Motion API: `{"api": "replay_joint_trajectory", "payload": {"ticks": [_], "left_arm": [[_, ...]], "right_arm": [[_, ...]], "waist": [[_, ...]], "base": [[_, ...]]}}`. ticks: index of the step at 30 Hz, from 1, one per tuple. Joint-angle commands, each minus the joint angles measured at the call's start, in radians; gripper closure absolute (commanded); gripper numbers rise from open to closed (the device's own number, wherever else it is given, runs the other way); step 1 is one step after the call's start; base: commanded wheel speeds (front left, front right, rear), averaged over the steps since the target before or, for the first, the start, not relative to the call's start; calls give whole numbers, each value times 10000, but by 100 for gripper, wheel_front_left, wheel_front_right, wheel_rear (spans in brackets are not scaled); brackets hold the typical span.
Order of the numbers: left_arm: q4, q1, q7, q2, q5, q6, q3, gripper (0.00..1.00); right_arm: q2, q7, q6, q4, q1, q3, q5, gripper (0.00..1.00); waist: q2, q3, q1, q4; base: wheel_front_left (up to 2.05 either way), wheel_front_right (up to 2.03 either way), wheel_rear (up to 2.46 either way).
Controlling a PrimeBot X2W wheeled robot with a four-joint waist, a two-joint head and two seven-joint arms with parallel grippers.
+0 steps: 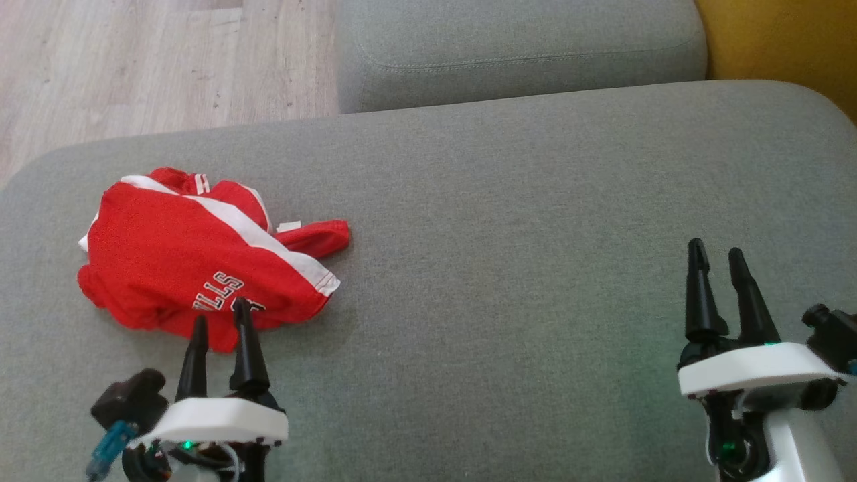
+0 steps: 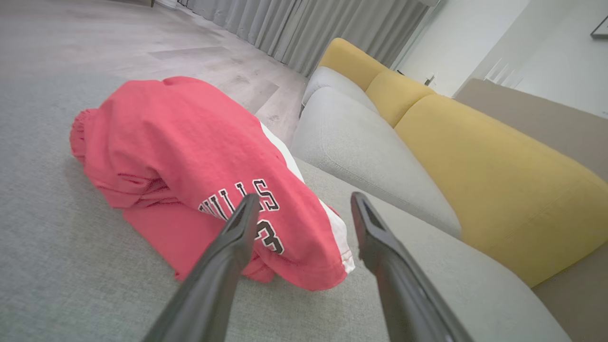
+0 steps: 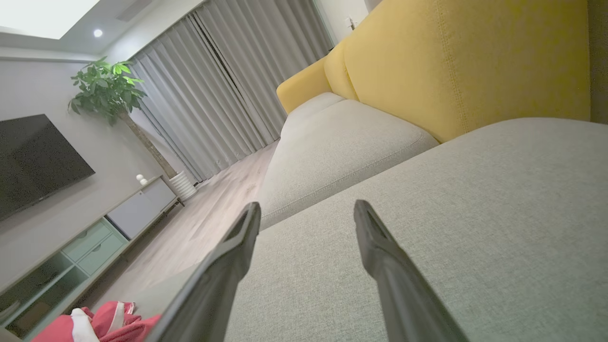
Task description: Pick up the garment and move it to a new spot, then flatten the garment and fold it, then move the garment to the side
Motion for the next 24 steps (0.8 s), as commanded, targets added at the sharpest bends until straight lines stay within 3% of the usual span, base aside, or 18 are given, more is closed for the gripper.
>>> {"api": "replay_joint_trajectory", "payload": {"ticks": [1,16,24], "left_arm": [[-404,-441,-155,230,502,193,-26,0],[-626,-636,-629,939,2358,1561,-1156,0],[-487,-606,-866,1114,3122,1844,-1685,0]], "right_arm": [[-75,-176,-4,-353,-433,237,-503,0],[-83,-647,-5,-294,-406,740,-2814,0],[-87,-884,-6,-355,-417,965,-4133,0]], "waist": [[0,-2,-1,-16],[0,-5,-1,-100],[0,4,-1,-159]], "base": [[0,0,0],[0,0,0],[0,0,0]]}}
